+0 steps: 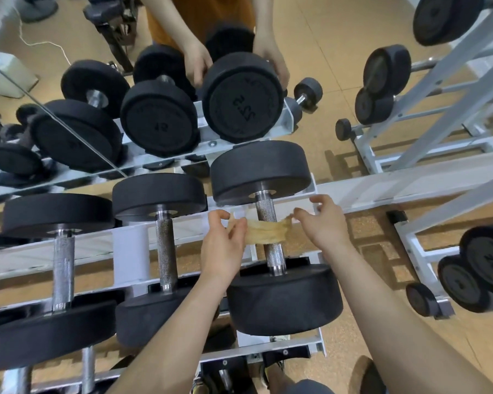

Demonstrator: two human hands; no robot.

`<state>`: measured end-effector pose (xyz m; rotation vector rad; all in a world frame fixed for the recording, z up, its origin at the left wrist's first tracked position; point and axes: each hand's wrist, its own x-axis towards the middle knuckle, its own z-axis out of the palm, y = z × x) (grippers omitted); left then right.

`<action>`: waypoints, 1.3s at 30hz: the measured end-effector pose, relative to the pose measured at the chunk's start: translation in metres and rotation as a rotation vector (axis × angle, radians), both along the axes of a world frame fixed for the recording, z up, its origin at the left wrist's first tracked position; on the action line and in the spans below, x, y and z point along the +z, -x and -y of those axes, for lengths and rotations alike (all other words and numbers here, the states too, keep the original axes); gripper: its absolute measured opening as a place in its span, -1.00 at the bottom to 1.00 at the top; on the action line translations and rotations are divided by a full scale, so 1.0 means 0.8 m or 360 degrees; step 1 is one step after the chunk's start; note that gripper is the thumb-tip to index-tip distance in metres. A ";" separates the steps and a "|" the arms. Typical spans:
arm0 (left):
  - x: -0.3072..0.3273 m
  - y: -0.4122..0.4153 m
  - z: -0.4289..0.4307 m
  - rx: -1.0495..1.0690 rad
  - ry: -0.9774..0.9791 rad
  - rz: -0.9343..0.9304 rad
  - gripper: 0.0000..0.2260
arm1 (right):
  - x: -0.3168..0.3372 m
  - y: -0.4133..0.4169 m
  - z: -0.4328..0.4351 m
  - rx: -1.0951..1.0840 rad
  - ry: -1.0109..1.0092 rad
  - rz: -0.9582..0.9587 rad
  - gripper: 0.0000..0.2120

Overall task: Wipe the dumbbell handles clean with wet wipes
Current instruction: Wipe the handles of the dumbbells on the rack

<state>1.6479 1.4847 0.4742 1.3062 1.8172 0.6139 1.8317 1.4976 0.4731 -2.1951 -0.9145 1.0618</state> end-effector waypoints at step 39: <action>0.024 -0.019 0.009 -0.1041 0.0243 -0.0197 -0.70 | 0.052 0.017 0.027 0.1584 0.0441 0.0565 -0.75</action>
